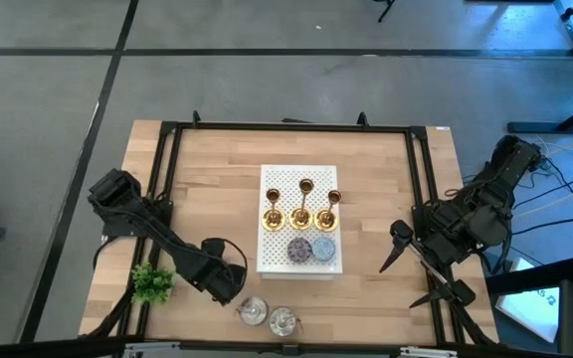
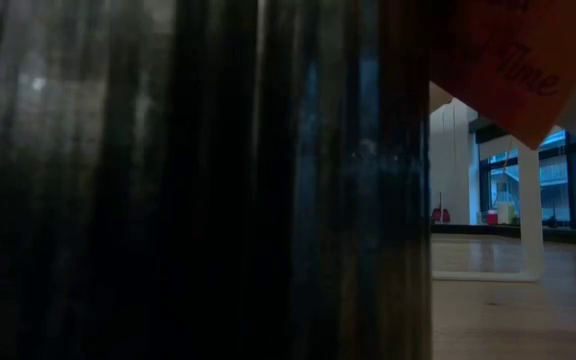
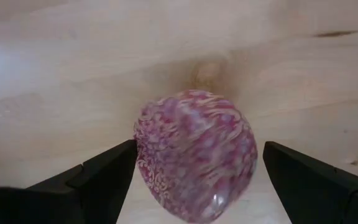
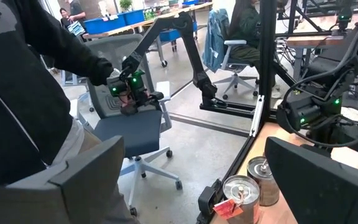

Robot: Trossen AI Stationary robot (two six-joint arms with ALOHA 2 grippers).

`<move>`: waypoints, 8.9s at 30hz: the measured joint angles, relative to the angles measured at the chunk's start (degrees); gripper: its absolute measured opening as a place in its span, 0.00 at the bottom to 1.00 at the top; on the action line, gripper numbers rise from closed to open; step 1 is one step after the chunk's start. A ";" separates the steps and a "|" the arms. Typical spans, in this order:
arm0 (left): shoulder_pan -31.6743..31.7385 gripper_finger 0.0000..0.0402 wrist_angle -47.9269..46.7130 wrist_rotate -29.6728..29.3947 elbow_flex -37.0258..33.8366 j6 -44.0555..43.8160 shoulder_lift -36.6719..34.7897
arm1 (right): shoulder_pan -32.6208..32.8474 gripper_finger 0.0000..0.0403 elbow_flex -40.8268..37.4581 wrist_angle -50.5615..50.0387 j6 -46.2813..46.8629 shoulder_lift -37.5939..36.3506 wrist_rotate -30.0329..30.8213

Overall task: Pick & Place candle stick holders
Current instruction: Put the pink patterned scented candle on the shelf aligned with the other red and blue patterned scented candles, then put the left silver scented candle on the shelf

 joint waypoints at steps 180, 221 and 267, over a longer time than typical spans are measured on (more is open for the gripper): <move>16.00 0.79 1.55 -7.60 28.33 76.28 -0.24 | -0.66 0.97 0.00 6.78 4.35 5.09 12.90; 8.53 0.85 -16.60 -14.38 36.51 64.73 -0.35 | -0.66 0.97 0.00 6.80 4.79 5.09 11.96; 7.89 0.54 -11.57 -16.55 29.16 60.26 0.18 | -0.72 0.97 0.00 6.34 4.52 5.09 10.66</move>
